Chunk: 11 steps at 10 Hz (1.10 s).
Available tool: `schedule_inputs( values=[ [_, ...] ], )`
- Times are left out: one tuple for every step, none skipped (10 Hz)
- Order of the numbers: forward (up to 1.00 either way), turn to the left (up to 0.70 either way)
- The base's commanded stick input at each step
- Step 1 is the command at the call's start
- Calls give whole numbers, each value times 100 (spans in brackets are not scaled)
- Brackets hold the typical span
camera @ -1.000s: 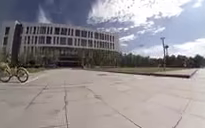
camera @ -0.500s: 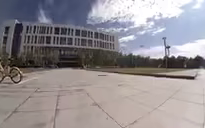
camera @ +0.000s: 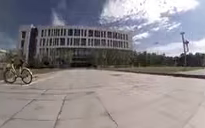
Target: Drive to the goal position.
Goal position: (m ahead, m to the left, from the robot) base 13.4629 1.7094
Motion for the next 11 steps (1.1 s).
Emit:
schedule_inputs(
  values=[
    [70,2],
    [70,2],
    [70,2],
    [70,2],
    [70,2],
    [70,2],
    [70,1],
    [70,2],
    [70,2],
    [70,1],
    [70,1]
  ],
)
